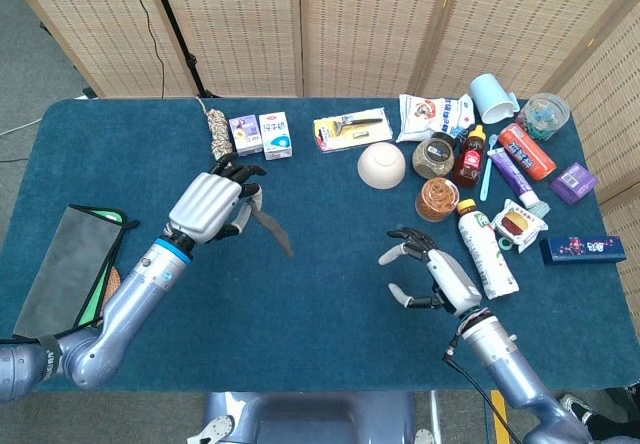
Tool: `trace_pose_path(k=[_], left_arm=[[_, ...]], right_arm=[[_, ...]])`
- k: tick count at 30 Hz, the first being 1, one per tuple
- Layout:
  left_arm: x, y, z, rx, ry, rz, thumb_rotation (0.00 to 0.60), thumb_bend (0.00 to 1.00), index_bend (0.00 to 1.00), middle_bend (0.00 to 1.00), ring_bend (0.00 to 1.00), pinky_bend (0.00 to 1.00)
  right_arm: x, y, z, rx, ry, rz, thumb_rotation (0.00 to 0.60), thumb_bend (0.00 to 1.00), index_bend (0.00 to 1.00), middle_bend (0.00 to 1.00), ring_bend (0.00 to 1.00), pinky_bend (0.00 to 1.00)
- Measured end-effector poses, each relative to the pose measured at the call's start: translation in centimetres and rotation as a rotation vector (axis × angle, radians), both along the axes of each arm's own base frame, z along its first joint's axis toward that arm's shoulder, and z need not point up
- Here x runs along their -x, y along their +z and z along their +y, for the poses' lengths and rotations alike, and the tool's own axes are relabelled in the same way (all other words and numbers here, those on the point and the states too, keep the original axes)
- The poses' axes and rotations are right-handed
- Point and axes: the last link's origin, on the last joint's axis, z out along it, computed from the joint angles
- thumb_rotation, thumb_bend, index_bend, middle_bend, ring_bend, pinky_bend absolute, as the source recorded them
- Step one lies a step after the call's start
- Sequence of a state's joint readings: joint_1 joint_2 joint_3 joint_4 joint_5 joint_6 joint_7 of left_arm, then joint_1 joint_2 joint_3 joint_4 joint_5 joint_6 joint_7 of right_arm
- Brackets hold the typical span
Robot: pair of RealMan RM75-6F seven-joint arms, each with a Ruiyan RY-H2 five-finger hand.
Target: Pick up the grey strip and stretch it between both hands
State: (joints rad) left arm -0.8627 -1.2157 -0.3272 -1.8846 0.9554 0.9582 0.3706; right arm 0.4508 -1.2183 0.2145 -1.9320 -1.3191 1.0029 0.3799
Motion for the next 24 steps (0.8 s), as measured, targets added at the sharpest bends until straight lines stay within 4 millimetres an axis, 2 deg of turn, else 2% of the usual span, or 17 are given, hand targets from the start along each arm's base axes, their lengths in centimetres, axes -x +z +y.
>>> trace_pose_path(k=[3,8,18,24], left_arm=[[-0.7,-0.3,0.0,0.004,-0.010,0.003,0.600,0.61,0.72,0.23,0.21,0.07],[-1.6,-0.9,0.0,0.010,-0.024,0.003,0.600,0.61,0.72,0.23,0.21,0.07],[-3.3,-2.2,0.0,0.019,-0.062,0.018,0.600,0.61,0.72,0.23,0.21,0.07],[-4.0,-2.9,-0.2,0.026,-0.075,0.019,0.600,0.61,0.72,0.23,0.21,0.07]], right_arm=[[-0.5,-0.6,-0.4,-0.020,-0.001,-0.006,0.600,0.39,0.38,0.12,0.00,0.00],[-1.4,-1.5,-0.9,-0.047,-0.012,-0.027,0.600,0.31,0.38,0.12,0.00,0.00],[-2.9,-3.2,-1.7,-0.093,-0.027,-0.059,0.600,0.30,0.41,0.13,0.00,0.00],[-3.3,-3.9,-2.2,-0.105,-0.044,-0.066,0.600,0.23,0.40,0.13,0.00,0.00]])
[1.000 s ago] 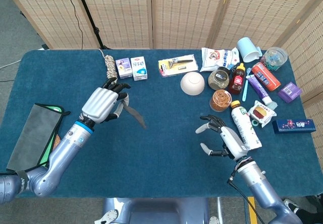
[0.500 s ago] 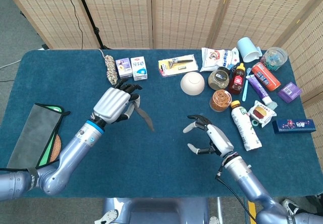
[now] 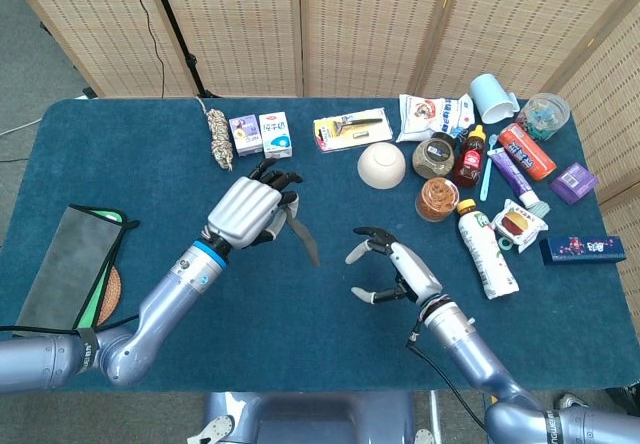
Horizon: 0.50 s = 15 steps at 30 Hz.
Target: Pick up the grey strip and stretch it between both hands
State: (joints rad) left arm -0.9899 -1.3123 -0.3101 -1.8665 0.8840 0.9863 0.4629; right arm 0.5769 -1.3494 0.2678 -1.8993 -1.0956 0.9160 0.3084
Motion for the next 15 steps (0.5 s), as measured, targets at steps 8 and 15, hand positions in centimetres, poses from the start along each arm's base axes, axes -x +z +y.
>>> trace_pose_path(k=[8,15], left_arm=[[-0.7,-0.8,0.1,0.006,-0.007,0.002,0.600,0.61,0.72,0.23,0.21,0.07],[-1.1,-1.3,0.1,0.010,-0.010,0.004,0.600,0.61,0.72,0.23,0.21,0.07]], right_arm=[[-0.6,-0.9,-0.8,-0.007,-0.014,-0.012,0.600,0.22,0.41,0.13,0.00,0.00],[-0.9,-1.4,-1.2,-0.006,-0.025,-0.024,0.600,0.22,0.43,0.15,0.00,0.00]])
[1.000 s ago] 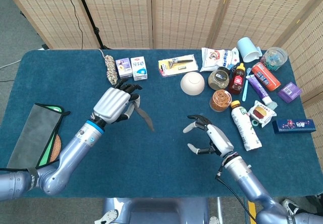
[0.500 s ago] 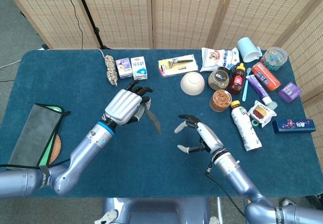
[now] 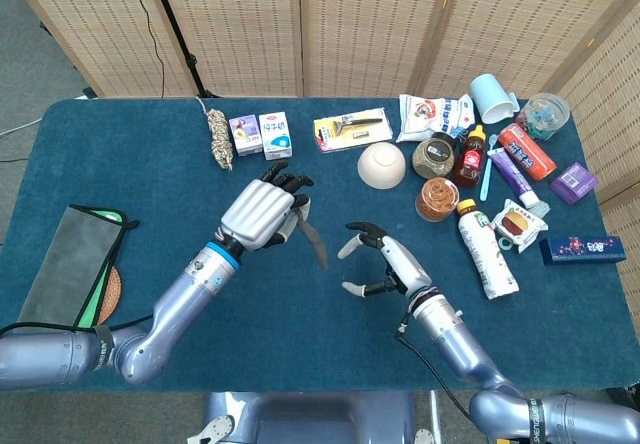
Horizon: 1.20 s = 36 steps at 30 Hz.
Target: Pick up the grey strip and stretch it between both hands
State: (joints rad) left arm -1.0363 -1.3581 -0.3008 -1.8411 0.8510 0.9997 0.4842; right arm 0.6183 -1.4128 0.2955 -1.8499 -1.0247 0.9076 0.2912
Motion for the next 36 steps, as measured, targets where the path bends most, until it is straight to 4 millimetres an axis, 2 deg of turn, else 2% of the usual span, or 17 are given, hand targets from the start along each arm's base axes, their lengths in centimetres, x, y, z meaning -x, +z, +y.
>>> trace_pose_path(k=[8,36], left_arm=[[-0.7,-0.5,0.1,0.001,-0.007,-0.003,0.600,0.61,0.72,0.23,0.21,0.07],[-2.2,-2.0,0.0,-0.013,-0.040,0.014,0.600,0.61,0.72,0.23,0.21,0.07]], right_arm=[[0.1,-0.4,-0.4,0.012,-0.027,-0.013,0.600,0.23,0.48,0.19,0.00,0.00],[-0.1,-1.0,-1.3,-0.005,-0.064,-0.024,0.600,0.23,0.44,0.18,0.00,0.00]])
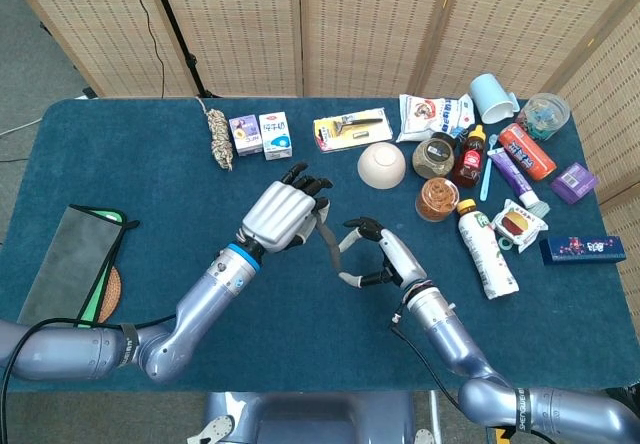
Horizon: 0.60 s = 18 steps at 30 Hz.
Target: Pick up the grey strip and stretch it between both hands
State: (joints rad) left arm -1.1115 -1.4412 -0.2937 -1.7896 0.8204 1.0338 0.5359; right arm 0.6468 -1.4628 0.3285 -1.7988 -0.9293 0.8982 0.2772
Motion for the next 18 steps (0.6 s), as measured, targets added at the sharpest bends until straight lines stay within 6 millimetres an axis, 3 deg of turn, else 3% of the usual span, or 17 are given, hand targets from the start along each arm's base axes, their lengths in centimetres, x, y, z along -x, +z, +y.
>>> trace_pose_path(k=[18], left_arm=[[-0.70,-0.63,-0.01,-0.007,-0.015,0.008,0.600,0.61,0.72,0.23,0.21,0.07]], right_arm=[[-0.36,-0.35,-0.07,-0.027,-0.003,-0.004,0.600,0.23,0.44,0.19,0.00,0.00]])
